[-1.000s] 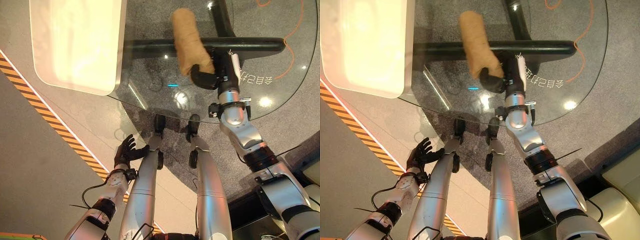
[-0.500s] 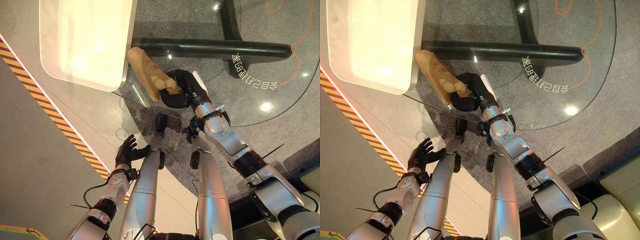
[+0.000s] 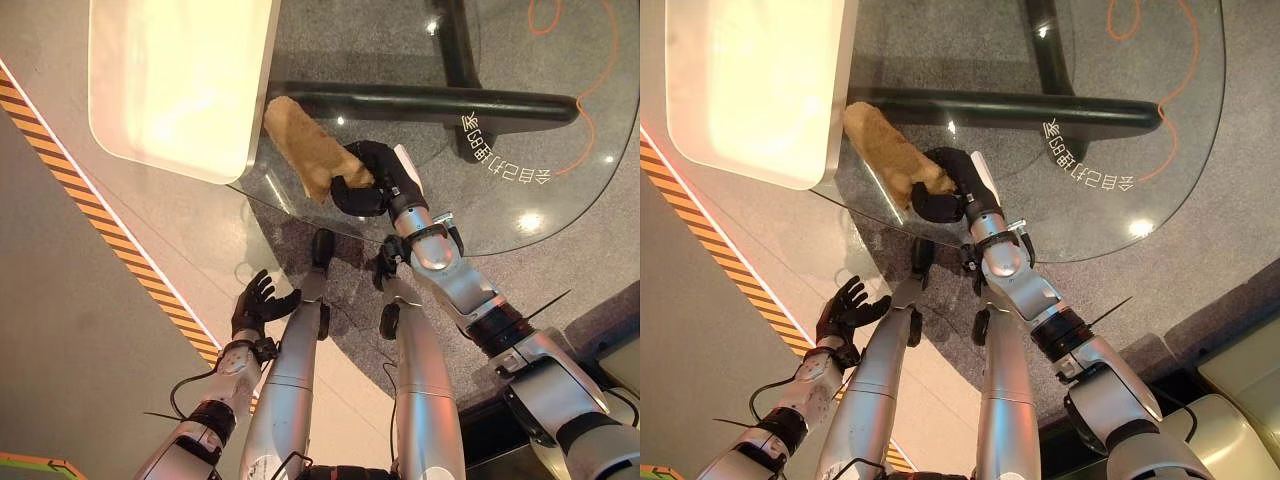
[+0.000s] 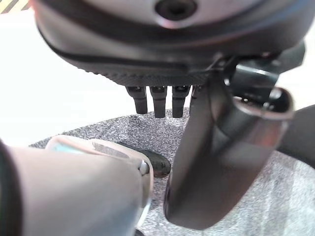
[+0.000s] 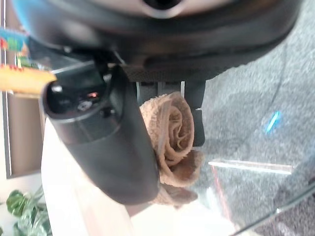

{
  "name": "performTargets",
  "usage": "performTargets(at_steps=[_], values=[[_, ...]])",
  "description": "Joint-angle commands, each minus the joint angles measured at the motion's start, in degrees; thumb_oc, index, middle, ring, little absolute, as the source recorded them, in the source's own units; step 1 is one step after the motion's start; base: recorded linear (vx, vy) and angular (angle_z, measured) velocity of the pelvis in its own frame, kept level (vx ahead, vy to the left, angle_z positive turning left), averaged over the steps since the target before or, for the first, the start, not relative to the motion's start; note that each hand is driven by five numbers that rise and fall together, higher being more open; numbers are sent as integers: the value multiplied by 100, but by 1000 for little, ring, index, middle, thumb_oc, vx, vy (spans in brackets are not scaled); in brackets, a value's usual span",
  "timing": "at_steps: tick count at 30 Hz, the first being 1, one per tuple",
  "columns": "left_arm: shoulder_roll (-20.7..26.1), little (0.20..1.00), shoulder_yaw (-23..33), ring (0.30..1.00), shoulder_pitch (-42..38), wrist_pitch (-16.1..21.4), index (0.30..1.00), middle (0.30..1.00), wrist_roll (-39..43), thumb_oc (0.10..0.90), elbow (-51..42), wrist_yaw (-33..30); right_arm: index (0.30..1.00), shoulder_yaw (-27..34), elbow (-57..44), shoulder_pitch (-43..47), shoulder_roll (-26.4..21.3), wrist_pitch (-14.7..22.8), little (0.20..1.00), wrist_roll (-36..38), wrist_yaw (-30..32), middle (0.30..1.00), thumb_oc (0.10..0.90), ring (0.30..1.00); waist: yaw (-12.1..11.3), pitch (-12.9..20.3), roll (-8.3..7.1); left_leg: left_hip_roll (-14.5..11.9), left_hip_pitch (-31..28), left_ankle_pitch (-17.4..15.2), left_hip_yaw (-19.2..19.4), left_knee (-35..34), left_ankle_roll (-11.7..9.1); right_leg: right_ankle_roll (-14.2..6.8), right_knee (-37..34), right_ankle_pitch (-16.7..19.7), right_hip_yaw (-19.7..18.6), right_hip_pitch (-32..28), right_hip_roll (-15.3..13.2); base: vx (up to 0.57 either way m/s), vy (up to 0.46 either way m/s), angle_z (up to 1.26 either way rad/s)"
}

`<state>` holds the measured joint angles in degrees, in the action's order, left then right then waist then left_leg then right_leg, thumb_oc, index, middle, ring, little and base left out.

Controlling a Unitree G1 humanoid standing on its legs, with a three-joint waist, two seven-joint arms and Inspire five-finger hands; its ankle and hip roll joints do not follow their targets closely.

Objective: Wipe the table with a cloth and put it in the basket.

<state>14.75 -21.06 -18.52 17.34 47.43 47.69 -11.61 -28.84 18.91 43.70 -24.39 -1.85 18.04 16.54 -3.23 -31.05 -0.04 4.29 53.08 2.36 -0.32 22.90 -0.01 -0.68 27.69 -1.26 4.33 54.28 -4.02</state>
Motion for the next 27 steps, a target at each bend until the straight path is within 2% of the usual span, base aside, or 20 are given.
performTargets(at_steps=[1, 14, 17, 25, 27], values=[[-84, 900, 209, 900, 935, 292, 900, 900, 268, 800, -373, 201, 300, 369, -1000, -58, 58, 654, 200, 122, -29, 300, 100, 300, -81, 125, 269, 159, -396, -356, 151, -9, 292, -79, -426, 243, 222, -285, 250, -52, -38, -1], [-49, 900, 674, 900, 1430, 233, 900, 900, 976, 800, -693, 1110, 300, 831, -1364, -665, 9, 693, 200, 44, -162, 300, 100, 300, -100, 125, 304, 129, -1396, -330, 108, -326, 231, -26, -524, 7, 323, -1309, 225, -39, -52, -1], [24, 900, 779, 900, 1629, 178, 900, 900, 1209, 800, -1063, 1480, 300, 954, -1576, -890, -54, 719, 200, 30, -212, 300, 100, 300, -105, 125, 330, 131, -1596, -350, 82, -350, 228, -16, -563, -38, 343, -1535, 207, -17, -46, 0], [266, 900, 827, 900, 2134, -4, 900, 900, 1954, 800, -2954, 1934, 300, 1340, -2291, -1572, -143, 1001, 200, 95, -322, 300, 100, 300, -93, 125, 378, 168, -1917, -391, 36, -368, 260, 13, -643, -97, 370, -1943, 176, -7, -23, 2], [322, 900, 841, 900, 2229, -99, 900, 900, 2192, 800, -3448, 2229, 300, 1452, -2524, -1786, -180, 1129, 200, 117, -334, 300, 100, 300, -70, 125, 376, 171, -1937, -413, 43, -328, 274, 16, -640, -103, 373, -1996, 163, 0, 0, 0]])
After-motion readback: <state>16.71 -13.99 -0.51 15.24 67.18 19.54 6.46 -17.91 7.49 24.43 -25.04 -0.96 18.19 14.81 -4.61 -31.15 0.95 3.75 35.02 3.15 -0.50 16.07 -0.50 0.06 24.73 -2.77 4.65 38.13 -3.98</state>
